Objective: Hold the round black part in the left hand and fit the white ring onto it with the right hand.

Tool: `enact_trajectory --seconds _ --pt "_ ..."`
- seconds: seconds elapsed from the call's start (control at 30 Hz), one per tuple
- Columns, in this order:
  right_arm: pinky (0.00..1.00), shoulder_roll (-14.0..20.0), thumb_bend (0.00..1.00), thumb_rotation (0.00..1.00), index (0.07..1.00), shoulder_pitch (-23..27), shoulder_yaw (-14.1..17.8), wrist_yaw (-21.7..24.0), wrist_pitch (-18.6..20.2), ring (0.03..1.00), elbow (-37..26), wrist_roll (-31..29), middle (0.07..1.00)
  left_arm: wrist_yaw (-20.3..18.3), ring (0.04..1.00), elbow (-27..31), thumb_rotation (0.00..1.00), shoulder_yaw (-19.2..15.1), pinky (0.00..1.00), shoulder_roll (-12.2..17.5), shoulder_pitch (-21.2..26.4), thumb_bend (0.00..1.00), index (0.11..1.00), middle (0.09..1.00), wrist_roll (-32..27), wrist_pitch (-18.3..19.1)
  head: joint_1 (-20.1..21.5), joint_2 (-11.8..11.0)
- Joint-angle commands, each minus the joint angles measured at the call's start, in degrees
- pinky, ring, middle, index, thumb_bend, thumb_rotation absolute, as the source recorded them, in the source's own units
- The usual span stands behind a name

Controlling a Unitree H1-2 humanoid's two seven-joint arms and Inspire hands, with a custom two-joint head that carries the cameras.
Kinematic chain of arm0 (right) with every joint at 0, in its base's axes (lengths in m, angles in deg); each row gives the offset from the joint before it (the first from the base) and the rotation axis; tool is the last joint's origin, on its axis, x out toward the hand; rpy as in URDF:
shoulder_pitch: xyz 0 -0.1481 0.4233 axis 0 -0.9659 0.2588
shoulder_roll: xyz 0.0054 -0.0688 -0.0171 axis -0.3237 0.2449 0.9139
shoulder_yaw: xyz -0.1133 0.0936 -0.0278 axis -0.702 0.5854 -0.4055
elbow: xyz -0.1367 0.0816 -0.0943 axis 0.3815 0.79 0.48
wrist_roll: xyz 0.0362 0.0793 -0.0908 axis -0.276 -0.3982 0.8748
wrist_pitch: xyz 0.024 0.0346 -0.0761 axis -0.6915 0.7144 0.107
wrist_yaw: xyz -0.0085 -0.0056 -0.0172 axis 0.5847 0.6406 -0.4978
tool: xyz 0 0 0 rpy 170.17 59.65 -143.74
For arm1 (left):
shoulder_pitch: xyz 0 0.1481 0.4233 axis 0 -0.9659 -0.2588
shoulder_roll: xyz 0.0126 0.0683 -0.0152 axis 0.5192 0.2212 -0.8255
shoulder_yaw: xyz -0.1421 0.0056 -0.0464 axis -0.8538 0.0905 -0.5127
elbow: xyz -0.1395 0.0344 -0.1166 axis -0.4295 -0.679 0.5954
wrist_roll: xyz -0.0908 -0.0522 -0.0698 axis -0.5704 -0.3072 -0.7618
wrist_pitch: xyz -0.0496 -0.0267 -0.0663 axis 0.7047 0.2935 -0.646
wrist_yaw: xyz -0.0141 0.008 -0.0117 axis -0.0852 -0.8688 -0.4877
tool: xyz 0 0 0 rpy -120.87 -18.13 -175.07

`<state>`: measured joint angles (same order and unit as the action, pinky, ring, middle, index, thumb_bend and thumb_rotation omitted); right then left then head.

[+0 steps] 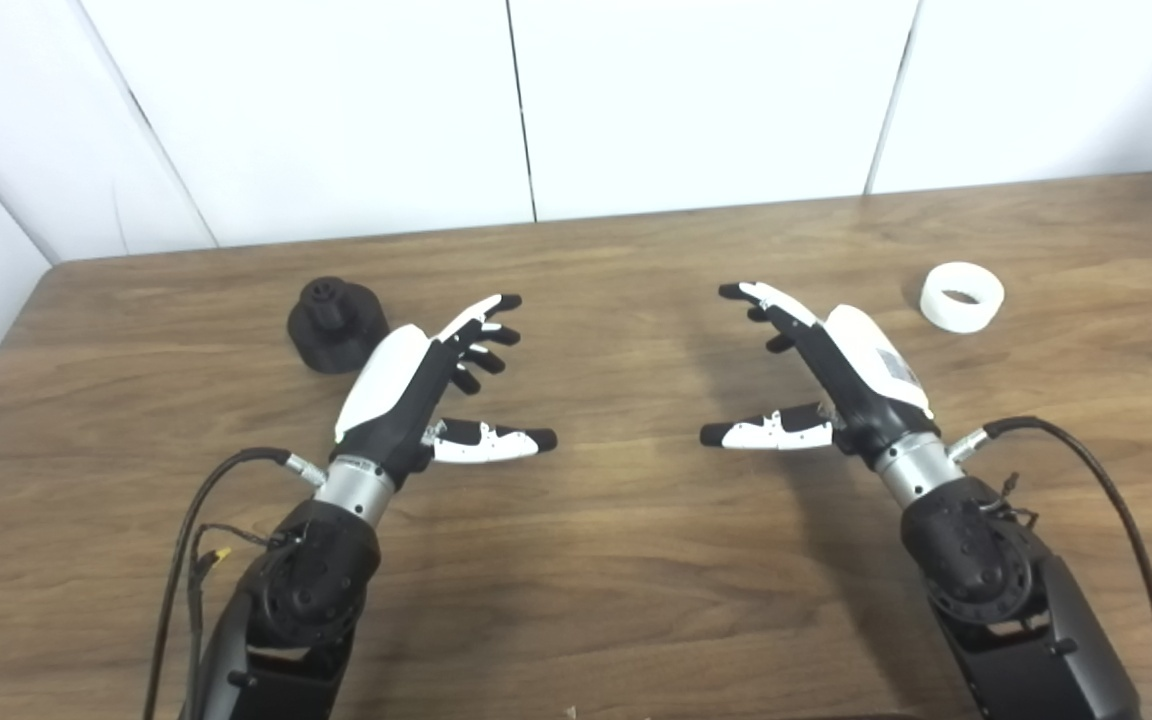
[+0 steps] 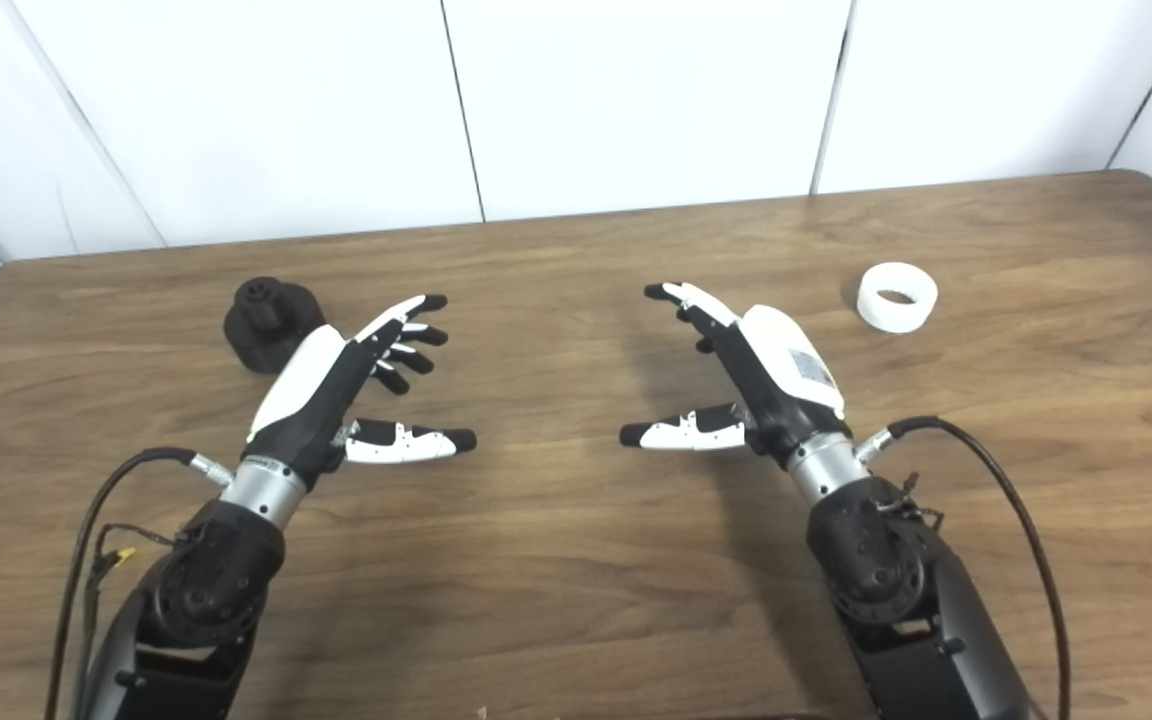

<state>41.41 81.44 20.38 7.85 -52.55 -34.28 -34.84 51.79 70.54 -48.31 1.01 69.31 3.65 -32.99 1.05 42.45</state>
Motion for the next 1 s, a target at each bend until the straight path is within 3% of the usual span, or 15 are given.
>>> enact_trajectory --seconds 0.0,0.1,0.17,0.27,0.43,0.7,0.97 --pt "0.72 -0.1 0.84 0.35 0.879 2.0 0.1 -0.7 -1.2 0.85 -1.2 0.0 0.914 1.2 0.716 1.4 0.27 -0.2 0.6 0.5 2.0 0.89 0.896 0.807 1.1 -1.2 -0.4 0.0" --pt "0.71 0.1 0.84 0.34 0.877 2.0 0.1 -0.8 -1.5 0.847 -1.1 0.0 0.912 1.8 0.848 1.7 0.31 0.1 0.67 0.7 2.0 0.9 0.871 0.908 3.4 -1.1 -1.5 0.0" --pt "0.72 0.6 0.83 0.33 0.877 2.0 0.4 -0.6 -2.0 0.849 -0.8 -0.7 0.912 3.0 0.927 2.4 0.36 -0.3 0.75 -0.1 1.6 0.9 0.859 0.961 5.8 0.7 -4.8 -0.4" --pt "0.72 1.4 0.83 0.32 0.874 1.7 1.0 -0.8 -3.7 0.849 0.2 -2.5 0.912 4.7 0.968 2.7 0.38 -0.6 0.79 -1.5 1.2 0.88 0.853 0.989 8.1 1.9 -10.0 -0.9" --pt "0.73 2.8 0.82 0.3 0.875 1.2 1.9 -1.0 -5.5 0.855 0.8 -4.2 0.912 6.4 0.961 1.5 0.38 0.2 0.78 -3.5 1.3 0.86 0.852 0.979 10.0 1.6 -15.8 -1.7" --pt "0.75 3.8 0.82 0.23 0.872 0.8 3.0 -0.7 -5.9 0.872 0.3 -6.2 0.917 7.5 0.944 0.3 0.38 1.0 0.76 -5.0 1.4 0.87 0.856 0.971 11.2 1.2 -17.7 -2.1" --pt "0.76 4.0 0.81 0.24 0.879 0.9 3.3 -0.1 -5.2 0.88 0.3 -6.9 0.923 7.5 0.943 0.4 0.4 1.5 0.75 -5.2 1.4 0.87 0.857 0.971 11.9 1.9 -18.8 -2.4"
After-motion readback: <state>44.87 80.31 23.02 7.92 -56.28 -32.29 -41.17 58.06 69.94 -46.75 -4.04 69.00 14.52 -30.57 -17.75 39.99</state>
